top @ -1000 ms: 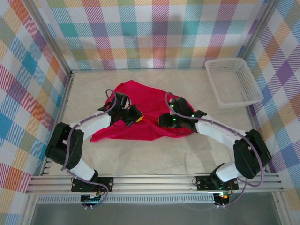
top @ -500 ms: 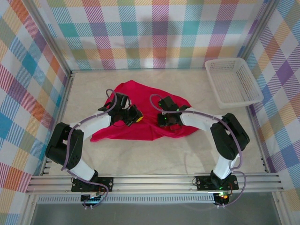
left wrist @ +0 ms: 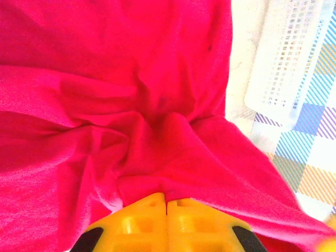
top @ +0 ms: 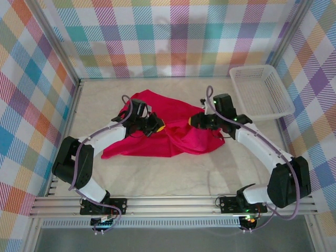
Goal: Fold the inside-out t-shirt
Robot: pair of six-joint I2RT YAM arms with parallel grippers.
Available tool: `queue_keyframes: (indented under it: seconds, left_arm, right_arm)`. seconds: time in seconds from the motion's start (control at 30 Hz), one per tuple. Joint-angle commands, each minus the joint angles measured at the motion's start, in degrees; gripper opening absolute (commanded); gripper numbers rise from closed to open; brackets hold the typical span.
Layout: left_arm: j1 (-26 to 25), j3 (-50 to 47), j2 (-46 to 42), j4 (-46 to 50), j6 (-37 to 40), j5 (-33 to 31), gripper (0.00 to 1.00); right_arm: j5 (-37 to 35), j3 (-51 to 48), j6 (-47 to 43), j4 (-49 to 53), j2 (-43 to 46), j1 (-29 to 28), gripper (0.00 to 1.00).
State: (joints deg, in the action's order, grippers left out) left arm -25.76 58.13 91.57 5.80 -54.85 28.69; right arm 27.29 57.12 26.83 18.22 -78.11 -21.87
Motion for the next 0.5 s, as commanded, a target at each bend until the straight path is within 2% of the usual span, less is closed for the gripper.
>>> queue_keyframes:
  seconds: [0.0,0.07,0.17,0.23,0.33,0.37,0.43,0.47]
  left_arm:
    - [-0.3,1.1,2.0,0.2,-1.2,-0.2,0.0]
    - [-1.2,2.1,2.7,0.1,-1.4,-0.3,0.0]
    - [-2.6,4.0,4.8,-0.3,-1.7,0.0,0.0]
    - [-3.2,4.7,6.1,-1.1,-2.2,0.5,0.0]
    - [-3.3,5.2,7.5,-1.7,-2.8,0.3,0.0]
    - [-3.3,5.4,7.9,-1.7,-2.9,0.4,0.0]
    - [-3.3,5.8,8.5,-1.8,-2.9,0.4,0.0]
    - [-3.3,5.8,8.6,-1.7,-3.0,0.3,0.0]
  right_arm:
    - [9.9,-2.8,2.0,-2.6,-3.5,2.7,0.0]
    - [5.1,-1.8,1.3,-1.0,-6.1,2.8,0.0]
    - [-5.9,2.4,1.3,1.8,-11.4,3.2,0.01]
    - [-11.7,5.9,1.2,2.2,-14.9,3.2,0.09]
    - [-14.9,11.7,1.3,3.2,-19.8,3.3,0.21]
    - [-15.3,14.1,1.3,5.1,-21.1,3.2,0.21]
    - [-15.8,16.9,2.4,9.1,-21.3,3.1,0.25]
    - [-16.1,17.1,2.7,10.2,-20.3,2.8,0.3]
